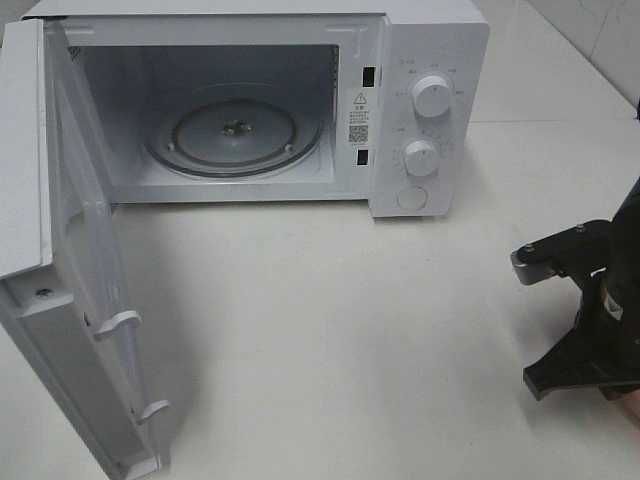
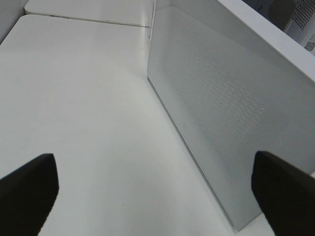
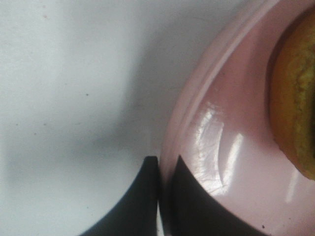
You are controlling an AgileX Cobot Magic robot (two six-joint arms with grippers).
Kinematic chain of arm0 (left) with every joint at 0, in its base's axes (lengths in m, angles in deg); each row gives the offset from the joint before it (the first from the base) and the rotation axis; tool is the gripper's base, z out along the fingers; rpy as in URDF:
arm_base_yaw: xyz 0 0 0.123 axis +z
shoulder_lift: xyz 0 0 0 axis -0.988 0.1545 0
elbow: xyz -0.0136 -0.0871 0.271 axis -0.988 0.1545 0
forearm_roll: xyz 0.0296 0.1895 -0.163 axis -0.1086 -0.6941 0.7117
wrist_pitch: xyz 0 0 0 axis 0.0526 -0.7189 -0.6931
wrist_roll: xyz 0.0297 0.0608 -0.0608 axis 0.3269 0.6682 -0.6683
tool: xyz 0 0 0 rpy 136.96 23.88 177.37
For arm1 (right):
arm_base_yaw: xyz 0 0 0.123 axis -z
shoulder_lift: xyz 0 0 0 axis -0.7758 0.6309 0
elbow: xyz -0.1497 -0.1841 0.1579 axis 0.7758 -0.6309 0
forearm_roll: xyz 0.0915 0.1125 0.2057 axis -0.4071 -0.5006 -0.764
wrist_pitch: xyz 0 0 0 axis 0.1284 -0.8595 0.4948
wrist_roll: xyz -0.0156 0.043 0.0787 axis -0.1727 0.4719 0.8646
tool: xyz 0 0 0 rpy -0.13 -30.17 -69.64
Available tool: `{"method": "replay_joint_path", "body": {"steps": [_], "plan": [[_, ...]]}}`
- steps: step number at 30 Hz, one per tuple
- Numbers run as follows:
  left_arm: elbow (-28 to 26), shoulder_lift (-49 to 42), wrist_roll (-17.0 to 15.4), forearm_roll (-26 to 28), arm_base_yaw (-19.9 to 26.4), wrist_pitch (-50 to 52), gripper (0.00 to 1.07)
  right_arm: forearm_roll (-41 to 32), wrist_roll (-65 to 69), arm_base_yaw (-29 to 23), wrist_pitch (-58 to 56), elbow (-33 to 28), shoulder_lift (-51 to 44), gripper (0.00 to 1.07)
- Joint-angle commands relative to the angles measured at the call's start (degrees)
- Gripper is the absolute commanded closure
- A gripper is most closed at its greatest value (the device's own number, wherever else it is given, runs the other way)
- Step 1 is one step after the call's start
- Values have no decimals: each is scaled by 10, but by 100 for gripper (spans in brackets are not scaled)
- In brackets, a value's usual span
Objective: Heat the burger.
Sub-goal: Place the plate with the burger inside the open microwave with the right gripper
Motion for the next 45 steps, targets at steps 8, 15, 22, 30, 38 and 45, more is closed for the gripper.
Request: {"method": "replay_joint_path", "body": {"steps": [8,15,22,30,38,45], "plan": [[0,-10,1,2,-2,2,7,72,7,-81,-62,1,-69,107],[0,-10,1,2,-2,2,7,88,5,-142,-91,1,-84,107],[0,-10,1,2,-2,2,7,92,1,-201,-93,1,-84,107],[0,-10,1,2,-2,2,7,93,-11,-280,-123,1,-84,107],[0,-10,1,2,-2,2,7,93,-13,-323,-135,-2,-115,107],[0,-10,1,2,-2,2,7,94,-25,-400,-175,-2,-155,107]]}}
